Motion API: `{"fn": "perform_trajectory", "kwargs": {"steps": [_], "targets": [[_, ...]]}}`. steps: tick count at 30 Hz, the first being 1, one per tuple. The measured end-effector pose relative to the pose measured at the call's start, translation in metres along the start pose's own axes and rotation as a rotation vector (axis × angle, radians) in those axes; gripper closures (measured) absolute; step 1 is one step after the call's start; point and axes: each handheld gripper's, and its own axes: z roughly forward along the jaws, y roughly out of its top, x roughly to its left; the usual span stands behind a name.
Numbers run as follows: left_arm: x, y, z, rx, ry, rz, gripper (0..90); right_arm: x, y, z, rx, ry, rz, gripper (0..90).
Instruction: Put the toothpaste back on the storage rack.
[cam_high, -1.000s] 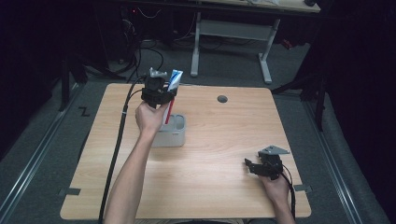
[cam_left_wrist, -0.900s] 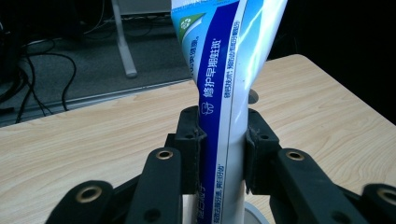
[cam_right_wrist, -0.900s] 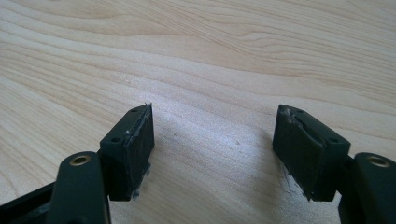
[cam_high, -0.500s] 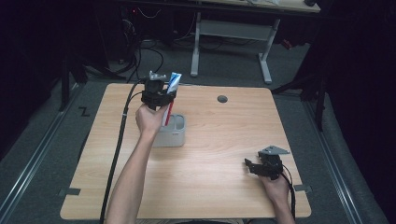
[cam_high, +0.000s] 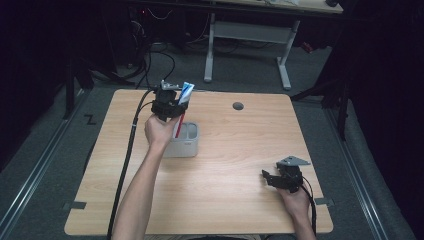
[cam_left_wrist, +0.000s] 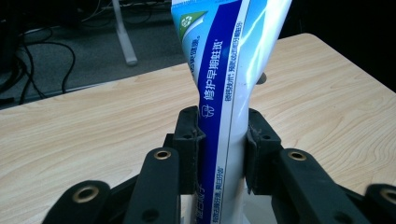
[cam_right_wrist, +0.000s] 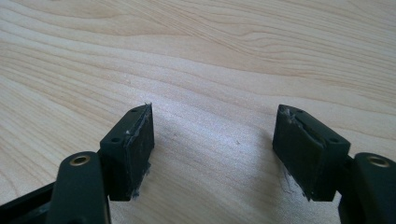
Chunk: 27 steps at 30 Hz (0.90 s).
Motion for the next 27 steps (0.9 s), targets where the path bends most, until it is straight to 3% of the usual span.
{"fn": "perform_trajectory", "kwargs": {"steps": [13,20,27], "targets": [[0.0009,-0.0044,-0.0016,0.018,0.000,0.014,70.1,0.0001,0.0000,0.0000,0.000,0.000,0.001,29.4],[-0.0028,-0.0060,-0.0022,0.028,-0.001,0.044,70.1,0.0000,0.0000,0.0000,-0.001,0.001,-0.001,29.4],[0.0007,-0.0099,-0.0044,0.022,-0.012,0.018,70.2,0.0000,0.0000,0.0000,-0.001,0.000,-0.001,29.4]]}}
